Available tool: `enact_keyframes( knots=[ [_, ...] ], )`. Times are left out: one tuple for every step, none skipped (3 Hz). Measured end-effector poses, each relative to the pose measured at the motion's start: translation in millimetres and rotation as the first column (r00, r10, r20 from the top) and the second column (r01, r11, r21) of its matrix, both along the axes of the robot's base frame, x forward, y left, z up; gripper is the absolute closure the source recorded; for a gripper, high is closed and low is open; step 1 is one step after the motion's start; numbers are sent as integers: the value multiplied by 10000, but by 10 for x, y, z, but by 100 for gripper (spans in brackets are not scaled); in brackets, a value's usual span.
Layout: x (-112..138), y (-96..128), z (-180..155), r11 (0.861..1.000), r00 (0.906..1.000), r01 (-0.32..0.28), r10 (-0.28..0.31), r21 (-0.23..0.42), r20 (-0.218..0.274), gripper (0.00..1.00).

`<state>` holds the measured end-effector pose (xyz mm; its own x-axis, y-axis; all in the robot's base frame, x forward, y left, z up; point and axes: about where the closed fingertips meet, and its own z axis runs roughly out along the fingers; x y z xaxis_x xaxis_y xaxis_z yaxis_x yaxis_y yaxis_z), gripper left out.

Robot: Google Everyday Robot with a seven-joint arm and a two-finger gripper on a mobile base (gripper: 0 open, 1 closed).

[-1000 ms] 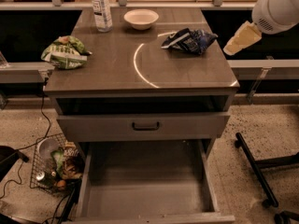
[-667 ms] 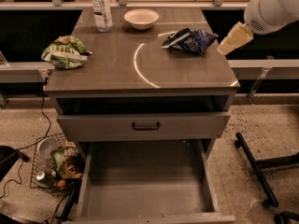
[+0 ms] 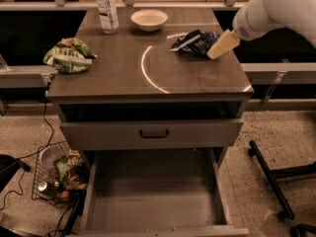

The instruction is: Move blue chip bag near green jalapeno chip bag

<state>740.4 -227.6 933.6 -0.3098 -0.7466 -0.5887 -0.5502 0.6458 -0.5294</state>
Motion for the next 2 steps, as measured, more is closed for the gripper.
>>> enact_keyframes(
  knots=[
    [360,60,-360,9941,9984,-181,237,1069,-511,0],
    [611,134,-569,9798,9961,-364,514,1967,-717,0]
  ],
)
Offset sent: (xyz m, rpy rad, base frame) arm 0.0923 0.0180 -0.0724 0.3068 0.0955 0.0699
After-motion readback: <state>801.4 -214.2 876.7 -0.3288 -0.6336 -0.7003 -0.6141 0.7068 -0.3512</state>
